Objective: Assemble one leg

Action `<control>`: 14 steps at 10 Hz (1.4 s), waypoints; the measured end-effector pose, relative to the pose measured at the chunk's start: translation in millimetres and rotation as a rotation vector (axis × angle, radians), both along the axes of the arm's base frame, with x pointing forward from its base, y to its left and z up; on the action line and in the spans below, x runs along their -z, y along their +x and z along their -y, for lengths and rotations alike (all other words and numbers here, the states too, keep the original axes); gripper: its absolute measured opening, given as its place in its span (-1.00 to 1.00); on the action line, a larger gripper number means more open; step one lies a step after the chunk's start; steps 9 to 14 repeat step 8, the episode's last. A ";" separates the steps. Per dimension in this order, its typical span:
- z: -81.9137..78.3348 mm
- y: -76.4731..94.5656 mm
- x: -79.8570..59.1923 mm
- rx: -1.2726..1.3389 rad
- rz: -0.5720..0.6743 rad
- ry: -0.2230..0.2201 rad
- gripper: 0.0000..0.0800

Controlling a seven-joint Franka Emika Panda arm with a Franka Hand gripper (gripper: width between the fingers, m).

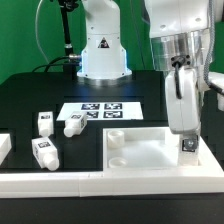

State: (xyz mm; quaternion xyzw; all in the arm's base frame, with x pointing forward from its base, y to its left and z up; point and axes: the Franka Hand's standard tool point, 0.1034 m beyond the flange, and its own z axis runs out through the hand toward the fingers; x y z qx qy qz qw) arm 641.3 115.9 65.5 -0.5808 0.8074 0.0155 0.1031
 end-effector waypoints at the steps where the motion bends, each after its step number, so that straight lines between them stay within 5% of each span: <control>1: -4.6 1.3 -9.7 -0.032 0.005 0.004 0.52; 4: -10.6 7.0 -39.4 -0.106 0.034 0.017 0.62; 14: -10.4 6.2 -36.9 -0.108 0.032 0.015 0.62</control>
Offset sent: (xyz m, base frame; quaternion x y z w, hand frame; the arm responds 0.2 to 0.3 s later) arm 0.0044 0.0021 0.0288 0.0058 -0.0157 -0.0267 0.9995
